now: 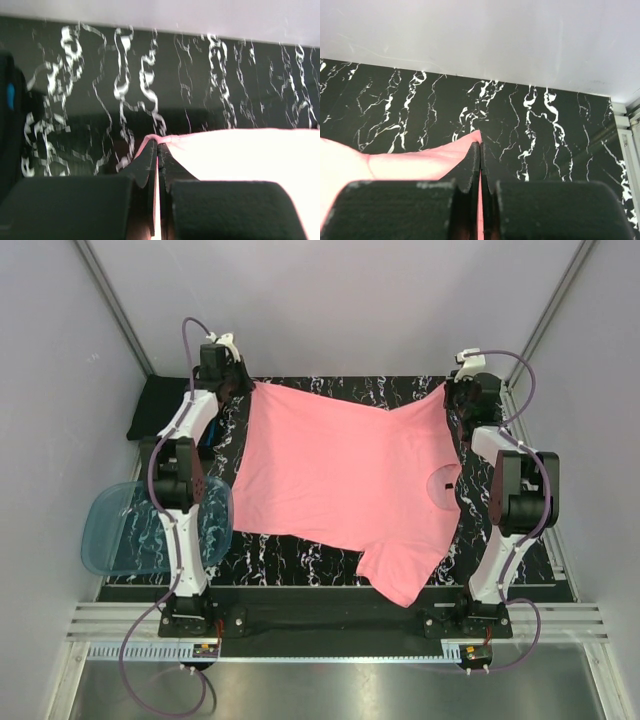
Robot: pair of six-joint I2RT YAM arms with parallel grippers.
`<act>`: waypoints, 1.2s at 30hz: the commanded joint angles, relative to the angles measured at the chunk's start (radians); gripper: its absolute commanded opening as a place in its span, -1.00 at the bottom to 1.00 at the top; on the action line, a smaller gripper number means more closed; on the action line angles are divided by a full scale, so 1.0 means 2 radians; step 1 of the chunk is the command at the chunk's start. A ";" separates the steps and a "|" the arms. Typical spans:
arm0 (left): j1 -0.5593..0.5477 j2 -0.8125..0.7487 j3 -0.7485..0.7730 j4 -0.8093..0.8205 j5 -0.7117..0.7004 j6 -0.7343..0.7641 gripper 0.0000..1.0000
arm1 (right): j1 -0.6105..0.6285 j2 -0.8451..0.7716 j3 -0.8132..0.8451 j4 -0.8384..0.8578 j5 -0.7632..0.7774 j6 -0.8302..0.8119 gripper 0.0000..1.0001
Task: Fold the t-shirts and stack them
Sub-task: Flatten the tshirt out
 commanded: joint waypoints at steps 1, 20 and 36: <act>0.011 0.034 0.056 0.006 0.017 0.019 -1.00 | -0.003 0.005 0.016 0.062 0.013 -0.028 -1.00; 0.025 0.110 0.119 0.062 0.093 -0.020 -1.00 | -0.017 0.057 0.038 0.080 0.021 -0.074 -1.00; 0.025 0.156 0.162 0.119 0.109 -0.093 -1.00 | -0.035 0.141 0.150 0.082 0.047 -0.108 -1.00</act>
